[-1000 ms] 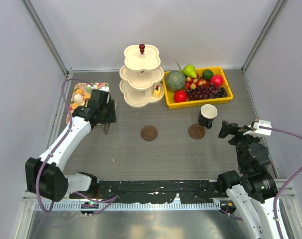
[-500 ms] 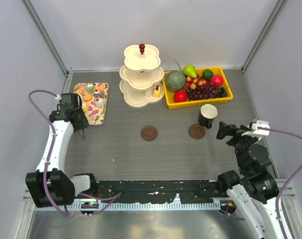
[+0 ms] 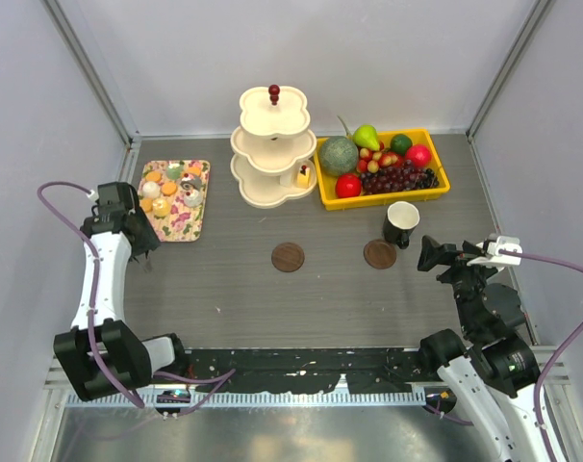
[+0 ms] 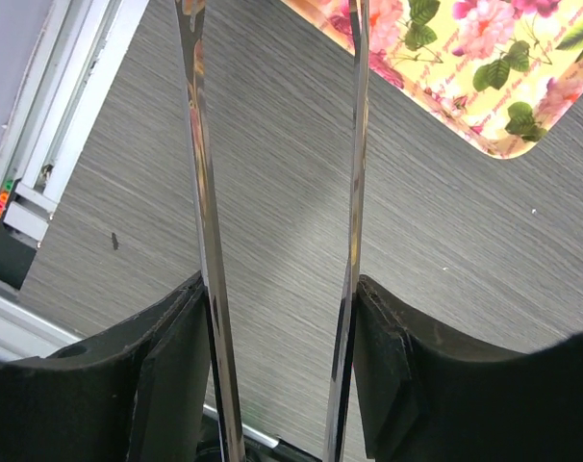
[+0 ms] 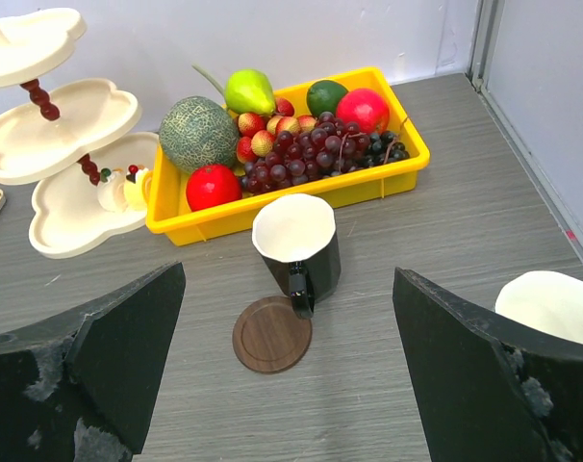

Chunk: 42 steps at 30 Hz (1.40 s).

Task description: Serve the afternoon tea

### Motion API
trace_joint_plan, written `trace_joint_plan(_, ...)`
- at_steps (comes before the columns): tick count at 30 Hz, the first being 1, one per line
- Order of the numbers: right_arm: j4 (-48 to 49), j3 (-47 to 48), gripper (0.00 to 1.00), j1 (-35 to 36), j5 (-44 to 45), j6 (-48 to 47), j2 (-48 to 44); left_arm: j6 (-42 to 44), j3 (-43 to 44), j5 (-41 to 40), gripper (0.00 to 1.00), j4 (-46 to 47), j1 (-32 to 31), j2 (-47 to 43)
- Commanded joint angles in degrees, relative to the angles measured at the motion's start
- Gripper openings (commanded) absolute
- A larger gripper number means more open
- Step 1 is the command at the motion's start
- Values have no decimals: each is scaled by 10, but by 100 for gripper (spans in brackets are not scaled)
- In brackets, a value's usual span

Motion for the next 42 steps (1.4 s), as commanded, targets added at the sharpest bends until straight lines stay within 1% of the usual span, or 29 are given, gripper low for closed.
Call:
trace_joint_plan(1, 26, 2, 96, 6, 8, -9, -8, 12, 23, 33, 61, 34, 14, 11)
trace_joint_plan(4, 27, 1, 96, 9, 8, -9, -8, 14, 25, 50, 61, 43, 25, 22)
trace_joint_plan(6, 27, 0, 96, 9, 8, -11, -9, 17, 27, 49, 65, 47, 32, 29)
trace_joint_plan(11, 28, 0, 96, 9, 8, -10, -7, 22, 32, 74, 66, 69, 53, 53)
trace_joint_plan(20, 29, -1, 96, 9, 10, -12, -2, 22, 45, 121, 65, 76, 56, 99)
trace_joint_plan(21, 29, -1, 96, 9, 9, -11, -1, 21, 43, 121, 64, 77, 57, 100)
trace_joint_plan(22, 29, -1, 96, 9, 10, -13, 0, 20, 40, 140, 64, 77, 56, 100)
trace_joint_plan(27, 29, -1, 96, 9, 10, -11, 1, 15, 29, 144, 62, 77, 56, 98)
trace_joint_plan(34, 30, -2, 96, 9, 11, -13, 2, -3, 11, 201, 58, 79, 55, 86)
trace_joint_plan(37, 29, 0, 96, 9, 9, -12, 4, -4, 4, 199, 57, 77, 55, 72)
trace_joint_plan(42, 29, 0, 96, 9, 7, -11, 6, -11, 4, 146, 58, 72, 55, 65)
